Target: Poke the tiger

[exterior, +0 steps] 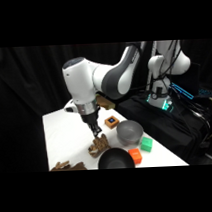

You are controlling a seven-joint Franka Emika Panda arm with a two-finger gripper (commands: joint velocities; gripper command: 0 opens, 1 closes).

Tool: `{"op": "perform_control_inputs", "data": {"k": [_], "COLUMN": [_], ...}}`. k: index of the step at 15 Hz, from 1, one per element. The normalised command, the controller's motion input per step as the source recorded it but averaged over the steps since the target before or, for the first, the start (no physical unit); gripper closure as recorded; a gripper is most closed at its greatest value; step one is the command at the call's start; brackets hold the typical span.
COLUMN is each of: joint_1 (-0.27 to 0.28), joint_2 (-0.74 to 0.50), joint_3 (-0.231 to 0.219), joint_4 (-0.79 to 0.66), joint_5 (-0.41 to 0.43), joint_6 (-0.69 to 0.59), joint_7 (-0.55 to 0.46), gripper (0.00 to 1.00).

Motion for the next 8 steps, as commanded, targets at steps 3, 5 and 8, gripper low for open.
{"op": "perform_control_inputs", "data": {"k": [3,5,8], "joint_1": [-0.03,-0.049,-0.067], "joint_2": [0.16,0.17,0.17], "joint_3": [0.04,0.048,0.064], "joint_4": [-0.06,-0.05,-0.03], "joint_5": [0.111,0.126,0.139], "joint_6": [0.26,0.26,0.23], "joint_7": [-0.08,-0.1,-0.13], "gripper": [0.97,0.97,0.97]}}
